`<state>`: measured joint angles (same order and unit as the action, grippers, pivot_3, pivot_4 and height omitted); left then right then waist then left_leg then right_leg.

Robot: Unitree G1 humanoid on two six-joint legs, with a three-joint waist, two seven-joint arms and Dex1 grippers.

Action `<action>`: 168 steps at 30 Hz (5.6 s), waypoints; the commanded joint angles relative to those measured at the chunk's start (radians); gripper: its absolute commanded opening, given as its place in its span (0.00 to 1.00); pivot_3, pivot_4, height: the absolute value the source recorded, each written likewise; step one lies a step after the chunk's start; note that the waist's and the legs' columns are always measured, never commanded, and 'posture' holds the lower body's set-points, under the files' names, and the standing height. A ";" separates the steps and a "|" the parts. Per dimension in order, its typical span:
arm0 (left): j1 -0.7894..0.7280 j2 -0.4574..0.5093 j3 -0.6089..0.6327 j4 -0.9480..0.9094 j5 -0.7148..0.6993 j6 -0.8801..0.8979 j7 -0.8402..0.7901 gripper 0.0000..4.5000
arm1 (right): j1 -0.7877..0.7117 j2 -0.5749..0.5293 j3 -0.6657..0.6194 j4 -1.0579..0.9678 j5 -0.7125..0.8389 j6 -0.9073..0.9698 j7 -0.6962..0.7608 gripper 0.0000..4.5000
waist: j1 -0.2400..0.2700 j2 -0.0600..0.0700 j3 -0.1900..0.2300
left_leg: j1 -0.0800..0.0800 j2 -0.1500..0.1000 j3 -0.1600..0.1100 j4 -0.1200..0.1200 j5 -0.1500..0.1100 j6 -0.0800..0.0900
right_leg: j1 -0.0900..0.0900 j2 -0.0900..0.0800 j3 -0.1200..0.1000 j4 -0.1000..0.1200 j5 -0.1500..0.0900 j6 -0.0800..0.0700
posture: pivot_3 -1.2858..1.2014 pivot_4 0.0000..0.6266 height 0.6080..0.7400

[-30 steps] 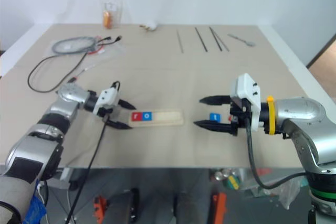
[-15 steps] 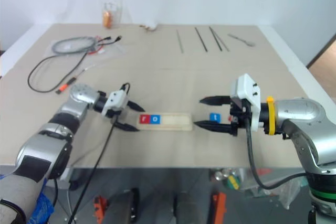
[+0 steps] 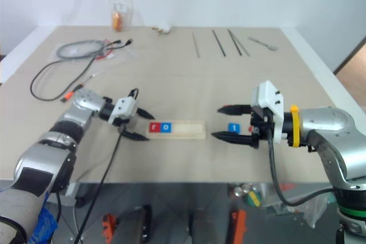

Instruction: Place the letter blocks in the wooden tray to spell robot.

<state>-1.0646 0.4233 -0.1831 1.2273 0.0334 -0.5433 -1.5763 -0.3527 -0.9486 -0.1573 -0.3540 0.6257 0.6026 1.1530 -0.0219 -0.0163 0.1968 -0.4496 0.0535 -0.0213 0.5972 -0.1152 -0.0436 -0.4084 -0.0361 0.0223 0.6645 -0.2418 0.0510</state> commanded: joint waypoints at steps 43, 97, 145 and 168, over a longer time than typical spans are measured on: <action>0.337 0.188 0.058 -1.051 -0.592 0.716 0.024 0.98 | 0.076 -0.008 -0.015 0.546 -0.286 -0.272 -0.050 0.77 | -0.008 0.001 0.000 | 0.003 0.007 0.007 0.006 -0.001 0.002 | 0.001 0.005 0.006 0.001 0.004 -0.002 | 0.52 0.24 1.00; 0.488 0.311 0.170 -1.003 -0.499 0.684 0.042 1.00 | -0.406 0.214 0.410 0.355 -0.385 -0.207 0.205 0.27 | -0.017 0.000 0.000 | 0.001 0.010 0.013 0.002 -0.003 -0.001 | -0.007 0.009 0.015 0.002 0.003 -0.001 | 0.52 0.24 1.00; 0.591 0.272 0.188 -1.059 -0.500 0.657 0.137 1.00 | -0.559 0.471 0.544 0.686 -0.622 -0.283 0.121 0.27 | -0.012 0.000 0.000 | -0.005 0.012 0.015 0.003 -0.003 -0.001 | -0.014 0.012 0.017 0.003 0.007 -0.001 | 0.52 0.24 1.00; 0.581 0.266 0.182 -1.050 -0.492 0.650 0.143 1.00 | -0.626 0.478 0.513 0.774 -0.605 -0.303 0.154 0.99 | -0.013 0.000 0.000 | -0.005 0.012 0.015 0.003 -0.003 -0.001 | -0.014 0.012 0.017 0.003 0.007 -0.001 | 0.52 0.24 1.00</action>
<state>-0.4695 0.6869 -0.0276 0.1793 -0.4587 0.1238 -1.4380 -0.9461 -0.4586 0.3921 0.4370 -0.0019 0.3060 1.2864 -0.0353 -0.0164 0.1964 -0.4548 0.0652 -0.0065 0.6004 -0.1178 -0.0443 -0.4228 -0.0241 0.0398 0.6680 -0.2351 0.0500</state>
